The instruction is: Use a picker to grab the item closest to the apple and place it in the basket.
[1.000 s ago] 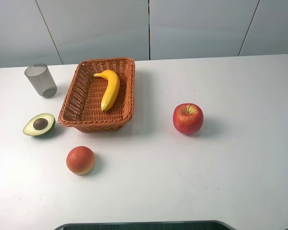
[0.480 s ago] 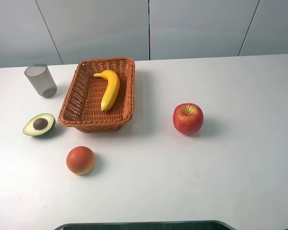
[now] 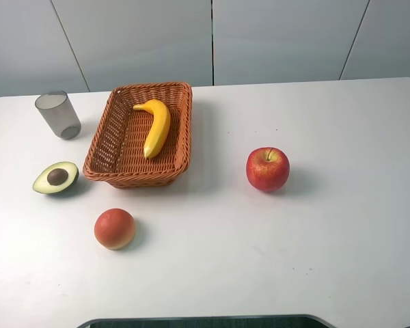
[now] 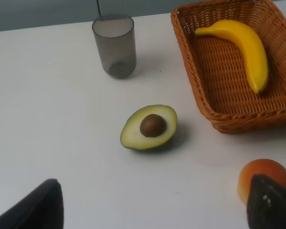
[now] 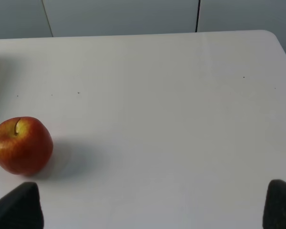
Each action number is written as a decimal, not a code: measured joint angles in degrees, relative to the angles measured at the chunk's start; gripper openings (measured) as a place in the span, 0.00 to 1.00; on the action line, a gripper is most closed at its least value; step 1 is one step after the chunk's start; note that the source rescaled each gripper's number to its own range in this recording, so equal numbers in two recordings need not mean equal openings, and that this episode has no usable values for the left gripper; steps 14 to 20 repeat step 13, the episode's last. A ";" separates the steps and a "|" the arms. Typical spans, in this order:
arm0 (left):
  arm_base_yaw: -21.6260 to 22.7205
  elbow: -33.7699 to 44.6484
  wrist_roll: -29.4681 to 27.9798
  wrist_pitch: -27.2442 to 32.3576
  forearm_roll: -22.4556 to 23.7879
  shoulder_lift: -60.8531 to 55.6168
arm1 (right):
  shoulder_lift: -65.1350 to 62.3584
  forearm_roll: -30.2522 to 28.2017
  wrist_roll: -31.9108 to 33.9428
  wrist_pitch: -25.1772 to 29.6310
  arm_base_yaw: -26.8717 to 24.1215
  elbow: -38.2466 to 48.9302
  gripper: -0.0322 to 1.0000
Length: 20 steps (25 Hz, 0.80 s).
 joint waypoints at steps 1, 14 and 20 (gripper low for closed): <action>0.00 0.00 0.00 0.00 0.00 0.00 | 0.00 0.00 0.00 0.00 0.00 0.00 1.00; 0.00 0.00 -0.11 0.00 0.00 0.00 | 0.00 0.00 0.13 0.00 0.00 0.00 1.00; 0.00 0.00 -0.11 0.00 0.00 0.00 | 0.00 0.00 0.13 0.00 0.00 0.00 1.00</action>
